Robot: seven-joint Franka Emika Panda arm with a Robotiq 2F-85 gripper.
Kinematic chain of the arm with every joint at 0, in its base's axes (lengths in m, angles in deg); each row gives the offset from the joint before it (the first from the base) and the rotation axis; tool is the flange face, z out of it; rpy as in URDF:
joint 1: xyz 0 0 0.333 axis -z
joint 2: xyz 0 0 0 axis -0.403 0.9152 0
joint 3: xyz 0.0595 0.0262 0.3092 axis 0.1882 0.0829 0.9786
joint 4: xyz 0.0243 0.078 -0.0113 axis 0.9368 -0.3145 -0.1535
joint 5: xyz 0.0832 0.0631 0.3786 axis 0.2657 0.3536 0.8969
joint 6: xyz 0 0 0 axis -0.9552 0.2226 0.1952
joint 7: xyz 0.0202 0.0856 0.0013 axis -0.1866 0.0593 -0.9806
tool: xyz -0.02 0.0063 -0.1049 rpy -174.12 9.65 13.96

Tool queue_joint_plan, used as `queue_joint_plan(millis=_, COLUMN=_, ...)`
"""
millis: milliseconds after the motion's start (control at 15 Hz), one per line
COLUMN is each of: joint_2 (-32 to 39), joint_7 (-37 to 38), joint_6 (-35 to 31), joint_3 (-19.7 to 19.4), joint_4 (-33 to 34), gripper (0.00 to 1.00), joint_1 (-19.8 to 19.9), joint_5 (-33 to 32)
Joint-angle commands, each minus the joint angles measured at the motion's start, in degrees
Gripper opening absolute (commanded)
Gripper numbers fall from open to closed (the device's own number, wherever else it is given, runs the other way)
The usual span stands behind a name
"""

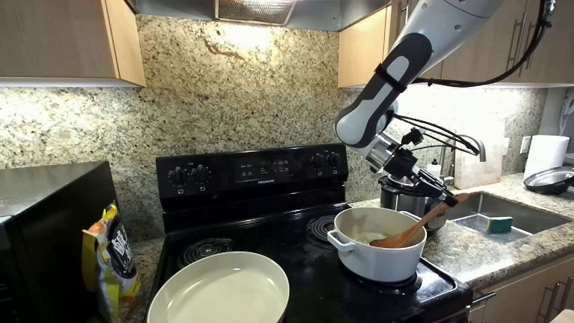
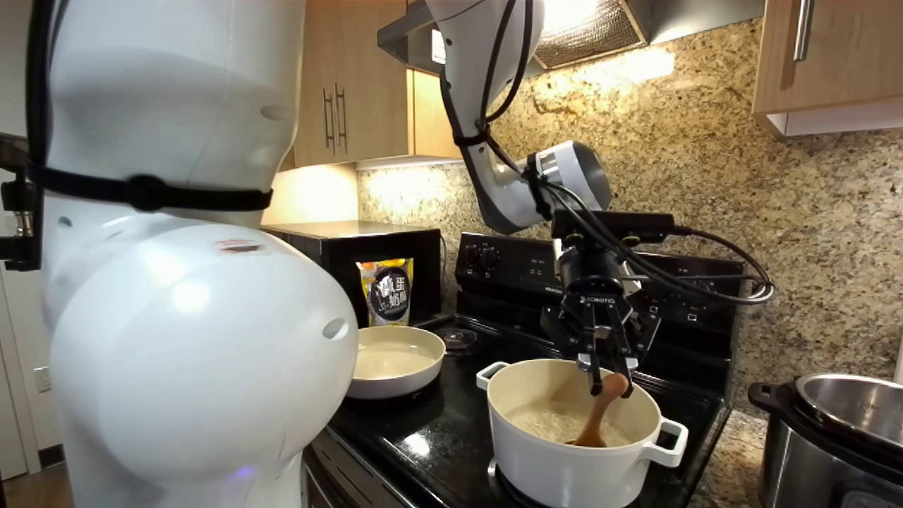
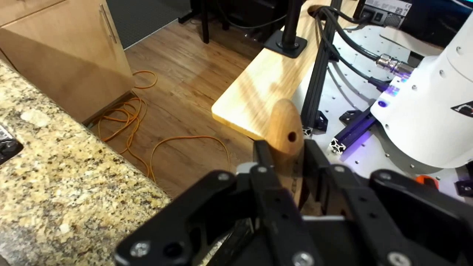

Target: Mix the things in the pot with the wooden spoon

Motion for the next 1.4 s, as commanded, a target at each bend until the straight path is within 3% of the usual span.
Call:
queue_joint_plan(millis=0, joint_2=-1.24, joint_7=-3.46, joint_6=0.98, joint_3=1.68, joint_4=-1.02, gripper=0.07, joint_1=-0.98, joint_5=-2.57)
queue_joint_plan(millis=267, joint_2=-0.05, joint_7=-6.0, joint_6=-0.64, joint_3=2.92, joint_4=0.21, gripper=0.07, joint_1=-1.63, joint_5=-2.19)
queue_joint_plan(millis=667, joint_2=1.42, joint_7=-0.78, joint_6=-5.18, joint_3=2.41, joint_4=3.67, gripper=0.07, joint_1=-0.97, joint_5=1.54)
queue_joint_plan(millis=1067, joint_2=2.8, joint_7=3.17, joint_6=-2.24, joint_3=0.37, joint_4=3.55, gripper=0.07, joint_1=-0.26, joint_5=-0.69)
queue_joint_plan(millis=1333, joint_2=2.2, joint_7=1.73, joint_6=-0.83, joint_3=-0.31, joint_4=2.11, gripper=0.07, joint_1=0.28, joint_5=-1.91)
